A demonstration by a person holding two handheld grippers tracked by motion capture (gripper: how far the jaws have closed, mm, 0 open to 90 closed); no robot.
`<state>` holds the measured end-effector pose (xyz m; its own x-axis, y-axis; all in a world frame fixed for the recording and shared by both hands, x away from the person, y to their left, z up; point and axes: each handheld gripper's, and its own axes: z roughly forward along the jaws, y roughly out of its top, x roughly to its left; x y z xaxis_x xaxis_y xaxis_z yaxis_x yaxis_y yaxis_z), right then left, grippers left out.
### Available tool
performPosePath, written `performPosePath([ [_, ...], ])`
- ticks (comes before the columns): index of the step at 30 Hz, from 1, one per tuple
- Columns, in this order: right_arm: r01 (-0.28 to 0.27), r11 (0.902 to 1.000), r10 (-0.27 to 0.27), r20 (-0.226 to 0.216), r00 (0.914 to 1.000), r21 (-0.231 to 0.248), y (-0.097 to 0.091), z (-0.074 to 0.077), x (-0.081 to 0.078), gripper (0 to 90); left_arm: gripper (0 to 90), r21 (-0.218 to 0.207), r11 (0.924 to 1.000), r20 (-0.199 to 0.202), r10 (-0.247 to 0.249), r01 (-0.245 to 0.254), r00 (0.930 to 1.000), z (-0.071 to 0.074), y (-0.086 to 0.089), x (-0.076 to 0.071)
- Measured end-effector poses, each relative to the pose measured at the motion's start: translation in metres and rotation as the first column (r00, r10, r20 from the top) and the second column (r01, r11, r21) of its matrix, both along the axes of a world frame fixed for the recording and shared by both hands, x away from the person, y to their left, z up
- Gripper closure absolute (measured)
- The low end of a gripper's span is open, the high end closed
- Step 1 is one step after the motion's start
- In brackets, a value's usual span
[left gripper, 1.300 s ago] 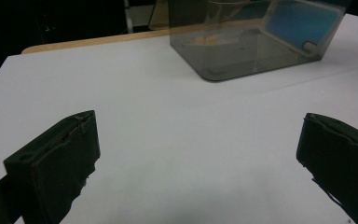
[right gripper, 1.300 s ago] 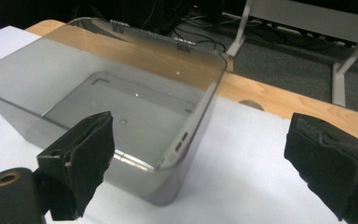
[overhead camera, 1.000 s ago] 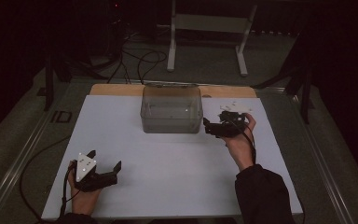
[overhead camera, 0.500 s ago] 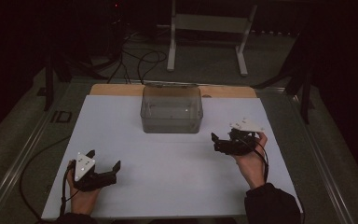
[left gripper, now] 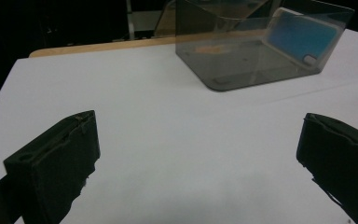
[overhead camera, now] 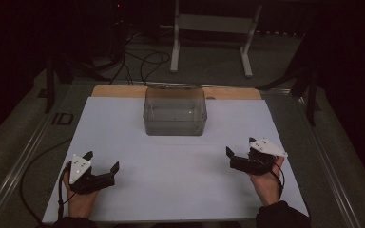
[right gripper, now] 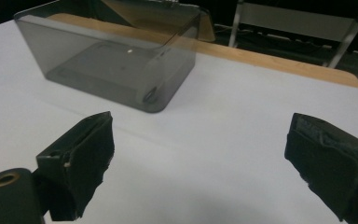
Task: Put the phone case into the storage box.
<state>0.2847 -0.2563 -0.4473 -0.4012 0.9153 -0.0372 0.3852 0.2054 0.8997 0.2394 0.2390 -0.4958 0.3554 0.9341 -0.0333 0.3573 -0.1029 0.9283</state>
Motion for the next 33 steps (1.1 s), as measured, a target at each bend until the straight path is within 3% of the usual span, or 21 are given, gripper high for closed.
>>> performPosePath([
  [5,-0.01,0.9999,0.01,0.024,0.9997,-0.003,-0.004,-0.009,-0.01,8.5,0.4,0.0,1.0,-0.002,-0.001,0.001,1.0,-0.001,0.002,0.001],
  [14,-0.036,0.9984,0.034,0.058,0.9977,0.043,-0.01,-0.025,-0.02,8.5,0.4,-0.003,0.9998,0.023,-0.018,0.018,0.9996,0.003,0.006,-0.003],
  [20,-0.055,0.9961,0.049,0.085,0.9952,0.069,-0.016,-0.029,-0.027,8.5,0.4,0.029,0.9985,0.056,-0.048,0.046,0.9973,0.007,0.005,-0.008],
  [33,-0.037,0.9961,0.029,0.095,0.995,0.08,-0.031,-0.041,-0.041,8.5,0.4,0.046,0.9978,0.049,-0.051,0.049,0.9975,0.007,0.003,-0.009],
])
